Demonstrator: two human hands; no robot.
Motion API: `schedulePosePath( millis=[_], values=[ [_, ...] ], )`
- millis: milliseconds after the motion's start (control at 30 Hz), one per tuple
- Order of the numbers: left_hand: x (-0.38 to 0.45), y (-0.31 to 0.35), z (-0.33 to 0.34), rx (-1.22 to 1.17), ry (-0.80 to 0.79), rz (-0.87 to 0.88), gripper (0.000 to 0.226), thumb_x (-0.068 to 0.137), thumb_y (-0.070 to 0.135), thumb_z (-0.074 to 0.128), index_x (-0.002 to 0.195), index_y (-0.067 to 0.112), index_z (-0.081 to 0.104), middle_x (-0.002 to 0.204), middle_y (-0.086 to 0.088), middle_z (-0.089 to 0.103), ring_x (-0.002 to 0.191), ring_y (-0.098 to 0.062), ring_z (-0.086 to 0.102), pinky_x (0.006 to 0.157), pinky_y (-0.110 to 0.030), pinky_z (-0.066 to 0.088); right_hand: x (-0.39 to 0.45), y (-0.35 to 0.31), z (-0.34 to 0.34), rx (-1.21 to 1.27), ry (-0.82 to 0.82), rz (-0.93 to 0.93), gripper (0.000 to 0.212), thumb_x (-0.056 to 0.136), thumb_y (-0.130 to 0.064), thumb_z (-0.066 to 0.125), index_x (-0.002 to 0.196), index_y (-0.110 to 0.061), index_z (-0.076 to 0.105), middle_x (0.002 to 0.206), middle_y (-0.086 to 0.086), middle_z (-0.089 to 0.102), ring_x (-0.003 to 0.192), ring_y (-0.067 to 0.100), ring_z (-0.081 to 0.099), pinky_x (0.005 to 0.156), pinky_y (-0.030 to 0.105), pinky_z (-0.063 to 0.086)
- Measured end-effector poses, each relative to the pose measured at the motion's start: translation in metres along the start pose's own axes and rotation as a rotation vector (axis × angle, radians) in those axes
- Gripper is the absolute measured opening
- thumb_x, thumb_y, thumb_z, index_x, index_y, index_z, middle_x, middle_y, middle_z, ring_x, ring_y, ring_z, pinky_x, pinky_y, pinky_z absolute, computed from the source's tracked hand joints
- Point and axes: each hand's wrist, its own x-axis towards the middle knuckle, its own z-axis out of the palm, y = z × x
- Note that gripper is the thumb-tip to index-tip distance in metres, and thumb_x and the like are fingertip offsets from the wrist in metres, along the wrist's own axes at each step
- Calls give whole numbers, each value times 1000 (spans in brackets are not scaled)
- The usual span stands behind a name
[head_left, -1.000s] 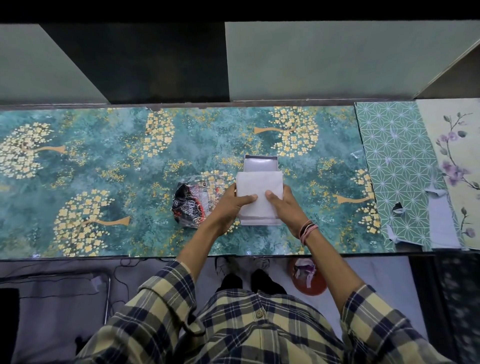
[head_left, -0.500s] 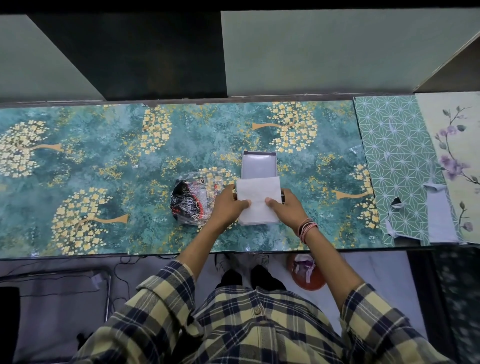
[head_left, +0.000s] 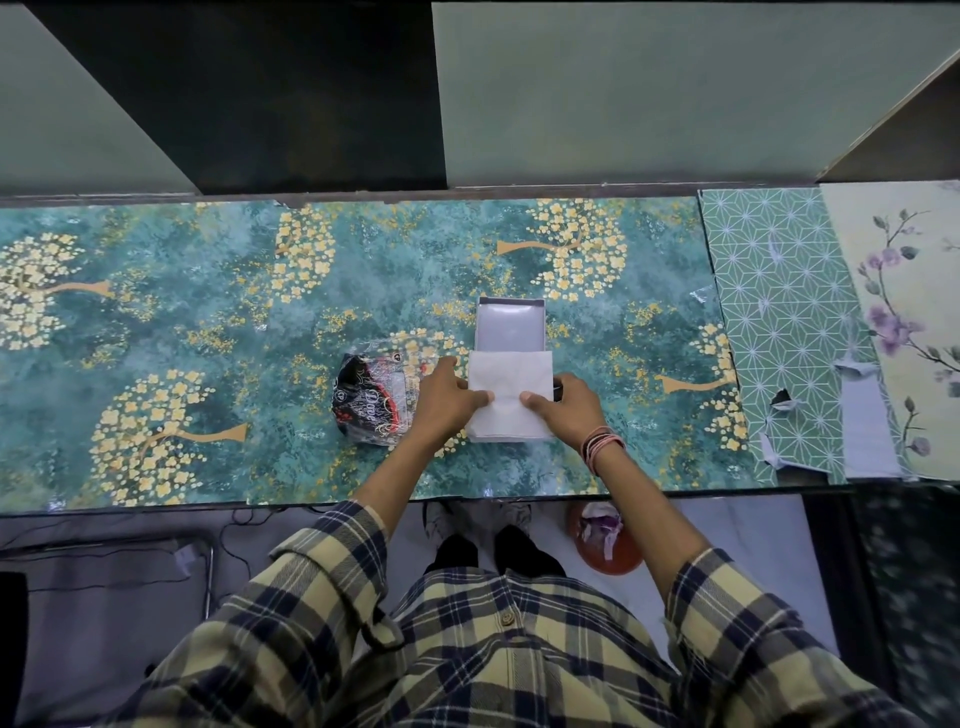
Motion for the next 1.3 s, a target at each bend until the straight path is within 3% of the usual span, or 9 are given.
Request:
schedulePosePath(
  millis=[167, 300, 433, 533, 633, 800, 933, 1067, 1300],
  values=[
    [1, -5, -3, 7, 2, 11, 85, 81, 20, 82, 152, 7, 36, 122, -18, 64, 105, -33, 65, 79, -39, 53, 3, 1, 2, -34, 29, -5, 50, 82, -44, 78, 113, -5, 70, 114, 13, 73, 103, 32, 68, 85, 43, 57],
    [-2, -4, -6, 59, 5, 61, 82, 82, 25, 83, 150, 8, 40, 124, -14, 60, 108, -32, 61, 86, -43, 54, 1, 2, 0, -113, 84, -7, 68, 84, -47, 76, 134, -5, 54, 136, 17, 51, 126, 36, 50, 101, 43, 44],
    [0, -9, -12, 320, 53, 343, 52, 84, 17, 76, 132, 7, 58, 124, -14, 60, 110, -32, 59, 94, -44, 51, -6, 1, -6, -237, 168, -189, 58, 89, -34, 72, 137, -7, 53, 136, 17, 54, 128, 38, 45, 107, 44, 37],
    [1, -8, -13, 494, -55, 570, 30, 88, 13, 73, 117, 7, 70, 120, -12, 65, 115, -33, 58, 99, -41, 45, -15, -2, -3, -418, 110, -365, 43, 93, -26, 67, 133, -12, 61, 134, 11, 62, 128, 37, 47, 105, 47, 39],
    [2, -4, -4, 653, -160, 667, 30, 93, 16, 70, 121, 6, 71, 126, -11, 65, 122, -30, 54, 103, -39, 41, -19, -3, 7, -597, 52, -464, 34, 95, -20, 64, 128, -14, 66, 134, 8, 64, 133, 33, 48, 109, 47, 35],
    [6, -15, 8, 830, -186, 703, 31, 92, 13, 67, 120, 0, 71, 133, -16, 60, 127, -34, 51, 101, -44, 46, -9, 5, 12, -715, 5, -476, 28, 97, -16, 58, 122, -12, 69, 143, 8, 60, 147, 29, 39, 125, 48, 16],
    [10, -20, 14, 832, -163, 716, 28, 90, 10, 68, 115, -2, 72, 133, -18, 59, 126, -35, 52, 98, -44, 48, -3, 11, 17, -763, 26, -512, 23, 96, -14, 60, 116, -11, 71, 142, 10, 60, 146, 31, 40, 125, 51, 17],
    [19, -25, 20, 822, -174, 710, 21, 85, 6, 71, 105, -3, 72, 120, -17, 62, 114, -37, 56, 89, -47, 51, 1, 17, 22, -804, 46, -517, 23, 94, -15, 63, 115, -10, 71, 138, 11, 62, 144, 32, 43, 125, 54, 17],
    [31, -24, 23, 871, -217, 680, 27, 83, 6, 74, 109, -1, 74, 115, -14, 63, 110, -34, 57, 87, -44, 51, 9, 15, 26, -845, -37, -445, 26, 97, -18, 59, 121, -13, 68, 144, 7, 57, 149, 27, 36, 122, 61, 11]
  ],
)
